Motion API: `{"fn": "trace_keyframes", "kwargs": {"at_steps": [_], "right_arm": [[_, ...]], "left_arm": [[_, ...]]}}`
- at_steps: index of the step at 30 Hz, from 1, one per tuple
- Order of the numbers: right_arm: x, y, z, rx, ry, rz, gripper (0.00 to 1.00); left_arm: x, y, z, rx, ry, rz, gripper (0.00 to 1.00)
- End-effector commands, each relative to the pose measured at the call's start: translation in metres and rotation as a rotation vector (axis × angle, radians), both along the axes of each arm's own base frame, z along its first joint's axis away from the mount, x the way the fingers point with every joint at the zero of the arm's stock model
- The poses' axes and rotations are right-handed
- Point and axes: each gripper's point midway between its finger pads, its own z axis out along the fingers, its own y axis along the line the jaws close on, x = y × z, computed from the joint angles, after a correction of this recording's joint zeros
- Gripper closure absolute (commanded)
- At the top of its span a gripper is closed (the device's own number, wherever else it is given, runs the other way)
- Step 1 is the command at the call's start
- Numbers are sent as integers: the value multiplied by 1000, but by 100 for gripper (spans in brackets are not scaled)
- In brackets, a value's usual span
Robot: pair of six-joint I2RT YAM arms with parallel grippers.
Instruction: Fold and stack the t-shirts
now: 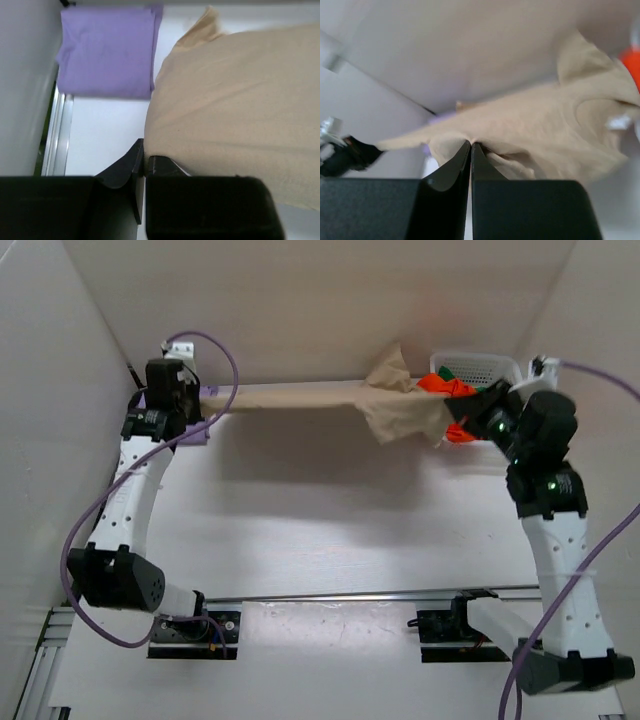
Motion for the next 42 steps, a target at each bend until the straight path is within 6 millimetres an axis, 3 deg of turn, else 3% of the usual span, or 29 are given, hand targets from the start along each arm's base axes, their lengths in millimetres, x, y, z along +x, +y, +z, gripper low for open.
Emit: {"fn": "trace_keyframes", "kwargs": {"at_steps": [1,3,4,6,7,8,11,16,21,26,31,33,34,36,42], "right_arm": [[-28,-17,-64,-68,95,-79,99],[-55,-13,-122,-87,205,-53,99],[-63,-14,-141,-85,251,-53,99],[-90,-11,-179,-92,339,-24,99],[-100,-10,-217,-88,429,-18,99],[-108,-11,-234,-86,469,-20,99],[-139,-10,-280,-51,582,-6,99],[-173,-9,-314,-16,689,7,99],[-179,-10,-325,-32,738,8,99],[-152,-7,-316,-65,739,21,99],[-112,-7,-316,-147,770,29,99],[-93,-4,-311,-157,746,34,99],[-85,-3,-319,-172,774,40,99],[-65,-3,-315,-184,740,35,99],[-23,-2,-345,-279,826,40,99]], "left_arm": [[-46,15,-30,27,61,46,90],[-66,15,-57,27,115,38,90],[-87,10,-86,34,170,19,88],[-107,9,-113,41,222,9,88],[-121,6,-120,43,229,-6,88],[-141,5,-152,55,312,-19,88],[-179,8,-192,71,421,-29,88],[-242,11,-235,73,630,-54,87],[-285,15,-263,75,744,-63,86],[-284,13,-263,67,742,-70,84],[-254,12,-252,41,703,-45,84],[-245,12,-258,21,733,-36,84],[-238,15,-256,13,727,-16,84],[-229,15,-262,-8,763,-11,84],[-198,14,-259,-47,784,-5,78]]}}
